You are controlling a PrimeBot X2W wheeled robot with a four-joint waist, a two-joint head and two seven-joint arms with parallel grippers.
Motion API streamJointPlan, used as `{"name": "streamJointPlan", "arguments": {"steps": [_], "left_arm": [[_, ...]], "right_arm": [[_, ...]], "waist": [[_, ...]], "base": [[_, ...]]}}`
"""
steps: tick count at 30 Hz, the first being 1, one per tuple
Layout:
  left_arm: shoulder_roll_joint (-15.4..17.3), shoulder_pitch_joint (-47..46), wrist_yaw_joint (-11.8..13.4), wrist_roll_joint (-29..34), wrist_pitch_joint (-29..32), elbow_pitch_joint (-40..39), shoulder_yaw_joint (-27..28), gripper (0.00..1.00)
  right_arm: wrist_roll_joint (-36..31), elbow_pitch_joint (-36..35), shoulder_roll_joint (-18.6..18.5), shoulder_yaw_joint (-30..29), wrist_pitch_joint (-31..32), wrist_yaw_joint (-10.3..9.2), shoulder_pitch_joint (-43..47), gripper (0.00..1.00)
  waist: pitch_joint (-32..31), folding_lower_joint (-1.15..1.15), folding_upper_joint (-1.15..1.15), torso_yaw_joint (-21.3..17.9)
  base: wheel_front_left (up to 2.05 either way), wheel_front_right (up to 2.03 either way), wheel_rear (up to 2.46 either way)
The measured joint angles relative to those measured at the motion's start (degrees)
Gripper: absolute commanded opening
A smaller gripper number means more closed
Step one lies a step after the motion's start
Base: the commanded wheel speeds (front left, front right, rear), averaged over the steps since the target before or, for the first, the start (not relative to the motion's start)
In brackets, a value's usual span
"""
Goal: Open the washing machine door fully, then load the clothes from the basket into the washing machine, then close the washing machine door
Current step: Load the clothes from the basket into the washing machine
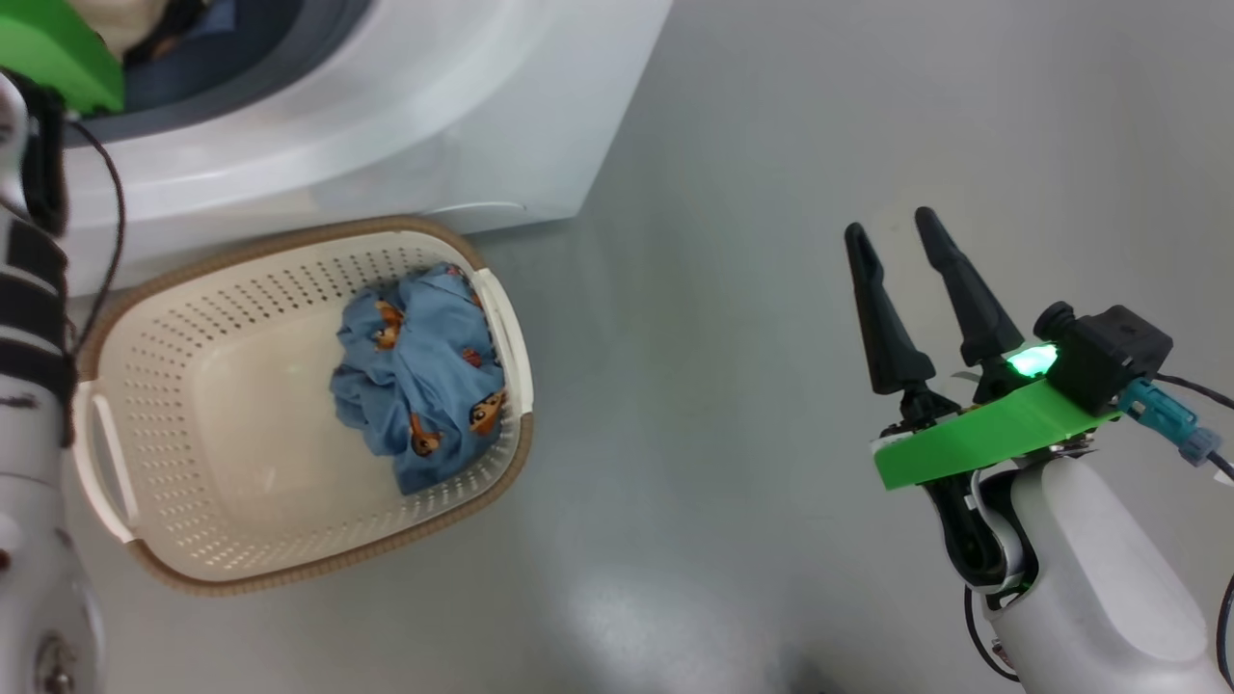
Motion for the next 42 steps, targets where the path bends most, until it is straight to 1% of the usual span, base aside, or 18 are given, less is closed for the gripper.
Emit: {"name": "streamJointPlan", "arguments": {"steps": [4,7,17,18,19,23,34,42], "left_arm": [[1.25,-3.47,0.37,0.01,0.01,1.98,-0.19,0.0],[2.23,-5.1,1.0,0.02,0.0,1.35,-0.15,0.0],[4.66,-4.88,1.94,-0.07,-0.05,-11.93,1.82,0.0],[4.76,-4.47,2.04,-0.07,-0.05,-12.63,1.96,0.59],[4.78,-3.87,2.26,-0.07,-0.05,-12.95,2.16,1.0],[4.55,-1.46,2.24,-0.05,-0.05,-13.22,2.12,1.0],[3.38,-0.79,2.24,0.48,-0.05,-13.23,2.22,1.0],[2.21,3.94,2.52,0.47,-0.05,-14.82,3.39,1.0]], "right_arm": [[0.21,-0.01,0.47,0.63,0.0,0.0,-0.95,1.0],[0.37,-0.31,0.74,0.62,0.0,0.0,-2.43,1.0],[0.37,-0.62,1.41,0.65,0.0,0.0,-3.04,1.0],[0.37,-0.69,1.43,0.65,0.0,0.0,-3.29,1.0],[0.37,-0.71,1.46,0.67,0.0,0.0,-3.33,1.0],[0.37,-0.68,1.46,0.75,0.0,0.0,-3.33,1.0],[0.37,-0.49,0.7,0.94,0.0,0.0,-3.36,1.0],[0.36,-0.35,-0.05,1.1,0.0,0.0,-3.36,1.0]], "waist": [[1.52,0.0,0.0,-1.01],[2.65,0.0,0.0,-1.7],[5.56,0.0,0.0,-3.27],[5.75,0.0,0.0,-3.32],[5.91,0.0,0.0,-3.35],[6.0,0.0,0.0,-3.17],[4.87,-0.01,0.0,-2.17],[3.29,-0.01,0.0,-1.54]], "base": [[0.0,0.0,0.0],[0.0,0.0,0.0],[0.0,0.0,0.0],[0.0,0.0,0.0],[0.0,0.0,0.0],[0.0,0.0,0.0],[0.0,0.0,0.0],[0.0,0.0,0.0]]}}
